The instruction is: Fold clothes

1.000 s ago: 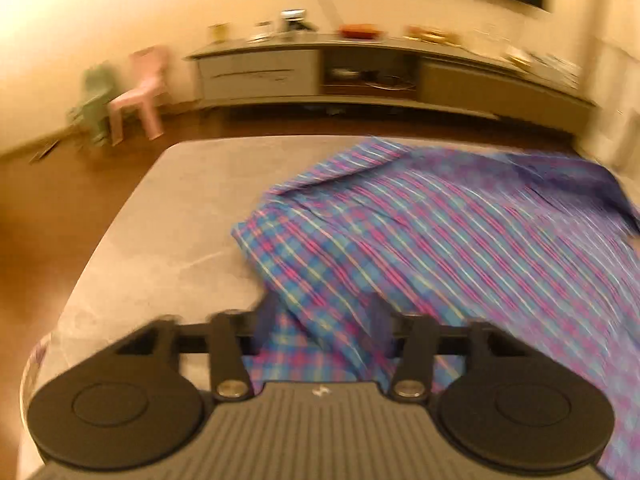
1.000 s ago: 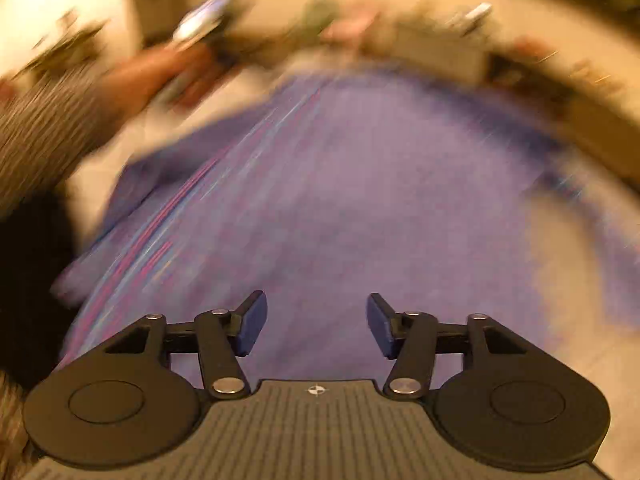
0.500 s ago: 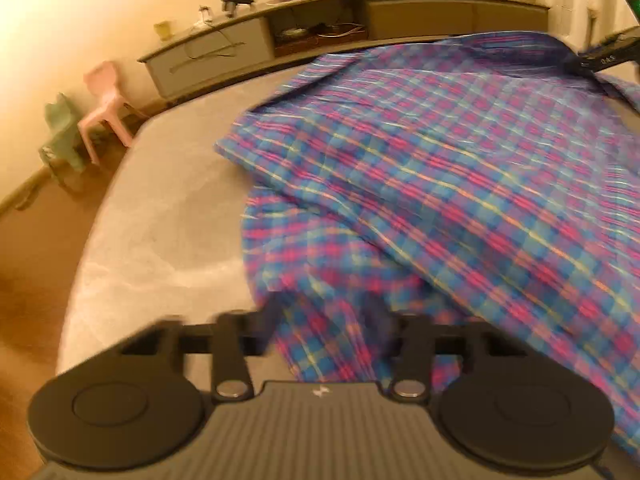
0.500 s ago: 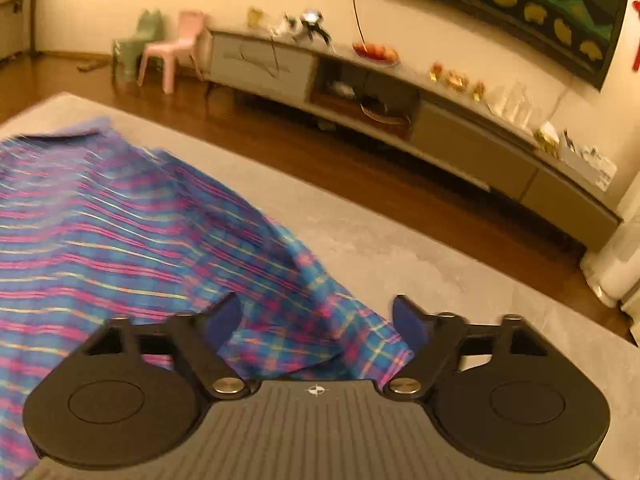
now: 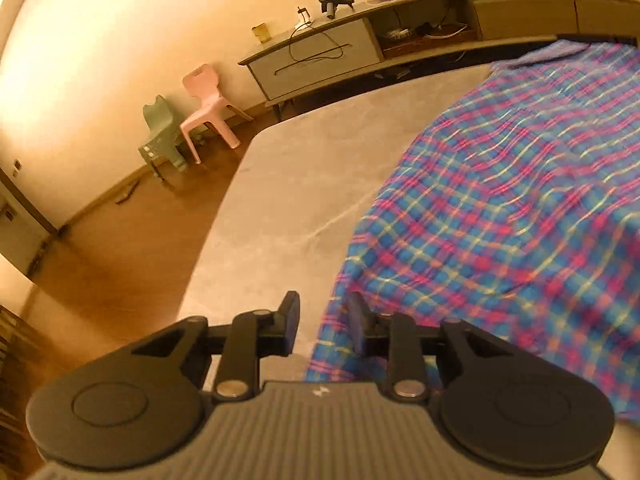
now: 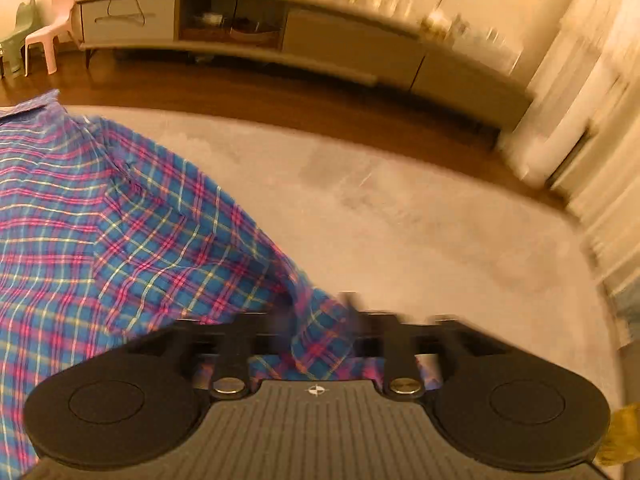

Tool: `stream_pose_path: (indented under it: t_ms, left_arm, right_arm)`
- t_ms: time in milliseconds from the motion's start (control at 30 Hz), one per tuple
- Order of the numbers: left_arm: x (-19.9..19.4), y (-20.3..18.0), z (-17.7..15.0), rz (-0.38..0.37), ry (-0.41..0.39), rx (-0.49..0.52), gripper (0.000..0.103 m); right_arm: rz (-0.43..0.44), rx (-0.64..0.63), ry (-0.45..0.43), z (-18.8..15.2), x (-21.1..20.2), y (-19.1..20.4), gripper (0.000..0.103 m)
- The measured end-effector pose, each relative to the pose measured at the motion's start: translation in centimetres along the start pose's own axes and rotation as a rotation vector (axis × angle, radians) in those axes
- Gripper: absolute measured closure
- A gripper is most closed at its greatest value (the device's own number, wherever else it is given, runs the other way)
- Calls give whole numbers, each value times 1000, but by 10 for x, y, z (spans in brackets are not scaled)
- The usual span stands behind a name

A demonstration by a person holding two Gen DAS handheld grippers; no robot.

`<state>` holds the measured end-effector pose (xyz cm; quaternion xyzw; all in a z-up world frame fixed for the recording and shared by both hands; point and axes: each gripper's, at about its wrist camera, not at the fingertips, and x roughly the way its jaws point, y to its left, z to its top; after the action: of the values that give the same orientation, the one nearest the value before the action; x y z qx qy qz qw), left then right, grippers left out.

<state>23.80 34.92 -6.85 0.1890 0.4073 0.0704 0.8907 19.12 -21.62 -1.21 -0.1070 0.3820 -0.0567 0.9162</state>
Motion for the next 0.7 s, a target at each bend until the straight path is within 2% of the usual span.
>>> stream_pose_path:
  t_ms: [33,100,167,300,333,367,400,433,467,500,533,567,633,667,700]
  left_arm:
    - [-6,-2,1,-26,-7,0,75]
    - [-19,-16,5,-95,-37,54,69]
    - [-24,-32,5,-153,-45,113,67]
    - [-3,-50,-1,-140,-13,180,66]
    - [1,-47,-1,-138,-17,169,66]
    - [5,-41,0,-134,-5,143,66]
    - [9,-35,0,-116,3,127,66]
    - [10,-32,-1,-63,3,135,66]
    - [18,-33,-2,49,20,165,67]
    - [27,-34,-4,177,43,198,77]
    - [30,-34,-6,263,60,214,77]
    - [29,-30,-6,279,67,196,76]
    - [9,-20,-3,172,46,95,76]
    - [-6,-19,-2,93,24,55,77]
    - [-23,-19,-2,7,-2,20,70]
  right_arm:
    - [-6,-6,-31,-3,-12,1,23]
    - [7,-25,-107,-11,-41,10,23]
    - [108,-58,-154,-28,-71,34,23]
    - [148,-66,-140,-53,-89,42,25]
    - [156,-68,-136,-59,-93,44,28]
    - [164,-69,-132,-65,-97,46,38]
    - [172,-71,-128,-71,-101,48,44]
    - [180,-73,-124,-78,-105,50,46]
    - [187,-74,-120,-84,-110,52,46]
    - [195,-76,-116,-90,-114,53,46]
    - [203,-77,-112,-96,-118,55,46]
    - [211,-79,-108,-102,-122,57,48]
    - [227,-82,-100,-115,-130,61,48]
    - [235,-83,-96,-121,-134,62,48]
    - [243,-85,-92,-127,-139,64,48]
